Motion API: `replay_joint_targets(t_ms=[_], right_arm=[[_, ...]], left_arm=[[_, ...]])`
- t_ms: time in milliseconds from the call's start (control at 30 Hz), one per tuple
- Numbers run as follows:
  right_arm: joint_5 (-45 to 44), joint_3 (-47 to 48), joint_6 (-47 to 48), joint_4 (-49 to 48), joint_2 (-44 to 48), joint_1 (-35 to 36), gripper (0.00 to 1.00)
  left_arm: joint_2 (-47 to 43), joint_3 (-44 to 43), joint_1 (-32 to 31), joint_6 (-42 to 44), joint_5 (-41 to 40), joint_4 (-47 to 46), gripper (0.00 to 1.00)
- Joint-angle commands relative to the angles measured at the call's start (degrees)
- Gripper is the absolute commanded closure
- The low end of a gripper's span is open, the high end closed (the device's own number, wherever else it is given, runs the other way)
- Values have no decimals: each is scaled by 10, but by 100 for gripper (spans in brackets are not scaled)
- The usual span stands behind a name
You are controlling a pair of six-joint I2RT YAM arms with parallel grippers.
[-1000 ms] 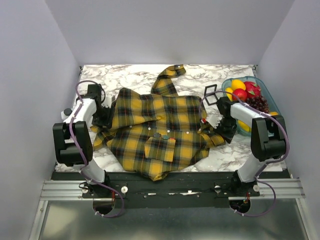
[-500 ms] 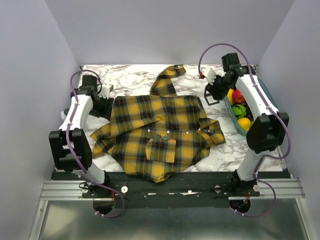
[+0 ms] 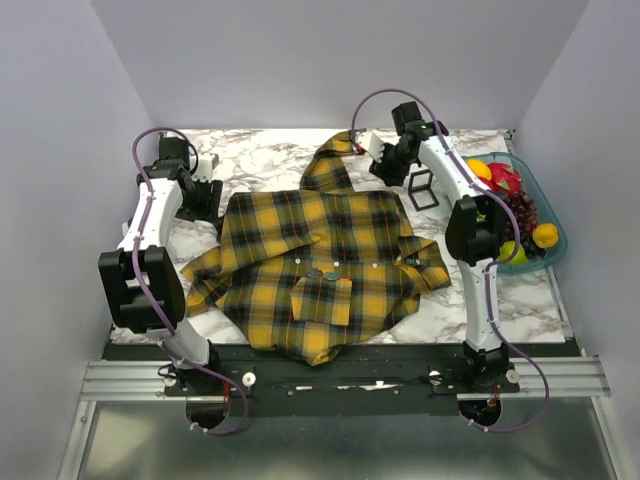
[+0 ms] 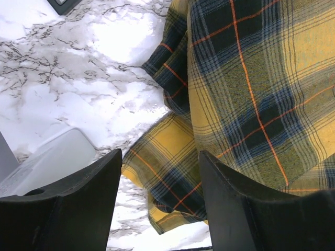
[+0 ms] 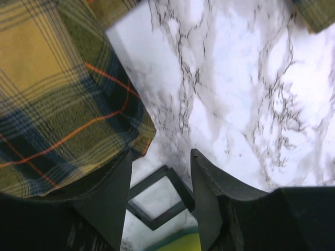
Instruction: Remove the brooch from the garment
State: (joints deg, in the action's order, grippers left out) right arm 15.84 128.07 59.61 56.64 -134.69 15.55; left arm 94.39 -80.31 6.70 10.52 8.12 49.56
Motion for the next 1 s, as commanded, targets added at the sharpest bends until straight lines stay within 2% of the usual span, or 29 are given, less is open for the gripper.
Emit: replay_joint_targets(t_ms=[0,333,467,567,600,667,733,800,967], right_arm=[[-9,24,49,39,-26,16,44],[-56,33,93,93,-81,21,46],[-47,74,110,128,-103,21,50],[-48,87,121,138,-111,23,66],[-55,91,125,146,-114,27,84],[-72,76,114,137,-109,32,99],[-103,37,86,72,-74,32,100],[-118,-41,84,14,-44,28,100],[-118,-89,59,-4,-2,24,100]], left_arm=[[-14,2,2,-4,-2,14,31],[18,-60,4,9,-21,33,30],[38,-79,3,13,-17,36,30],[58,-96,3,11,-11,37,30],[63,-99,4,11,-10,37,30],[79,-102,4,10,-10,35,30],[93,-100,4,10,-13,31,30],[105,-97,3,6,-14,21,30],[156,-114,4,6,2,5,32]])
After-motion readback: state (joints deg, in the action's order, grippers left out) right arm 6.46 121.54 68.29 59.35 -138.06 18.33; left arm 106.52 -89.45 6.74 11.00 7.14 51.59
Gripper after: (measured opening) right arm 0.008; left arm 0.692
